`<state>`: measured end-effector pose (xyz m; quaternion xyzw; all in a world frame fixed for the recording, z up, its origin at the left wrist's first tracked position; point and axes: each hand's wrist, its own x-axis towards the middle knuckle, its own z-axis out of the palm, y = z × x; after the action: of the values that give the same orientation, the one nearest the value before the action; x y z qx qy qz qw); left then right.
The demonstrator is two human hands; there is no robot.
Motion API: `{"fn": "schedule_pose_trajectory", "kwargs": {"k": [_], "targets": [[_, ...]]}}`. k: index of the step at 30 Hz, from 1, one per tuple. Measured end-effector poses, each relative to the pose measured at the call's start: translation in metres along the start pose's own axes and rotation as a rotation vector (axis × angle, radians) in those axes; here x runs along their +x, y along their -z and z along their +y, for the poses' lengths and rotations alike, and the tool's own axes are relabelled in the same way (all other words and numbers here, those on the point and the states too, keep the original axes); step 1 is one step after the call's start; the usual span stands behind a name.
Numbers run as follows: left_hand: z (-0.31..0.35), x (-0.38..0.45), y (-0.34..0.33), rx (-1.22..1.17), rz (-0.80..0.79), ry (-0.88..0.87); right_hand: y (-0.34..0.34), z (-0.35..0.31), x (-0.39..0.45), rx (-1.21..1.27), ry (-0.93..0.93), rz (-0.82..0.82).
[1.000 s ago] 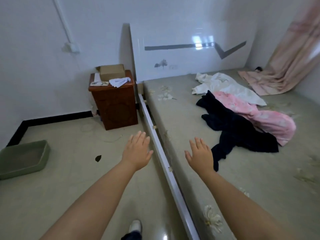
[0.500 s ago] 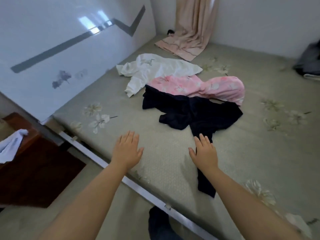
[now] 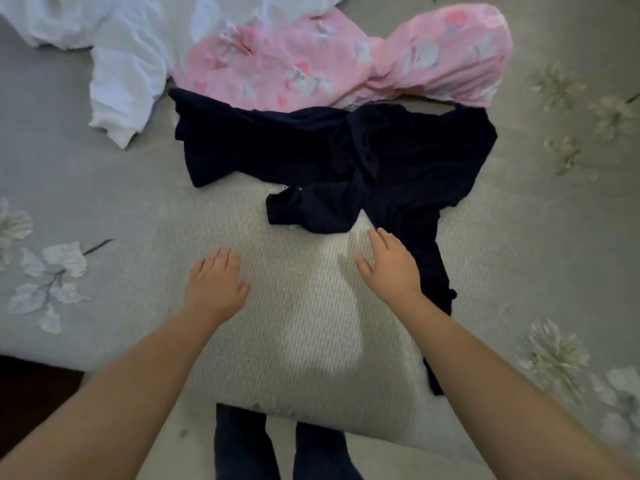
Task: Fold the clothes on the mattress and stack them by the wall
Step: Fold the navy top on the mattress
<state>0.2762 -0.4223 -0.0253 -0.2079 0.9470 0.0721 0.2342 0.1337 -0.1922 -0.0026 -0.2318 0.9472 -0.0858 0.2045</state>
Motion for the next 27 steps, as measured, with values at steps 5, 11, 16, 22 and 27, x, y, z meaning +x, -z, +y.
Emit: {"fn": "schedule_pose_trajectory", "kwargs": {"k": [5, 11, 16, 22, 27], "targets": [[-0.023, 0.070, -0.043, -0.059, 0.001, -0.056, -0.045, -0.018, 0.040, -0.070, -0.041, -0.062], [-0.040, 0.092, -0.060, -0.160, 0.127, -0.167, -0.074, -0.051, 0.106, 0.072, -0.143, 0.017], [-0.045, 0.091, -0.065, -0.165, 0.143, -0.203, -0.069, -0.063, 0.106, 0.261, -0.223, 0.059], [-0.051, 0.090, -0.063, -0.181, 0.088, -0.224, -0.065, -0.041, 0.032, -0.066, -0.124, -0.317], [-0.031, 0.083, -0.045, -0.224, -0.019, -0.329, -0.080, -0.020, -0.049, -0.021, -0.236, -0.533]]}}
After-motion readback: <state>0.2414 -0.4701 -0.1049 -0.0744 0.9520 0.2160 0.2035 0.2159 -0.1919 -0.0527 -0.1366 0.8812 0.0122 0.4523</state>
